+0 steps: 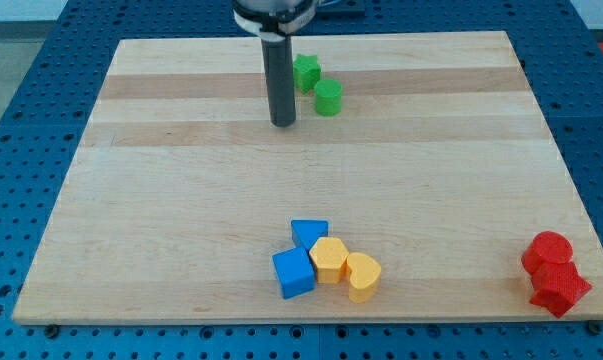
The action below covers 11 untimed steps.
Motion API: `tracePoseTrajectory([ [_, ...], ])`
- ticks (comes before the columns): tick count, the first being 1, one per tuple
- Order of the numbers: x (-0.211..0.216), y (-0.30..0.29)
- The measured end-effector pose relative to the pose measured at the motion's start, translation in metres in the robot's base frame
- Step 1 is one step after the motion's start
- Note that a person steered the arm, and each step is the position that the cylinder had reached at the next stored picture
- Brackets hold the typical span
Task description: Push the green circle slightly into the green star
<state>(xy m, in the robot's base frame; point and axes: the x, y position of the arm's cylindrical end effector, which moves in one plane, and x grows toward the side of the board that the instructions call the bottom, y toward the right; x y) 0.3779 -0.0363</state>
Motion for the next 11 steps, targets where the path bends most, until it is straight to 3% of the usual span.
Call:
tracePoseTrajectory([
  [1, 0.01, 0.052],
  [2, -0.04, 0.095],
  [4, -0.043, 0.07],
  [6, -0.041, 0.095],
  [7, 0.0, 0.074],
  [8, 0.001, 0.049],
  [9, -0.014, 0.046],
  [11, -0.093, 0.046],
])
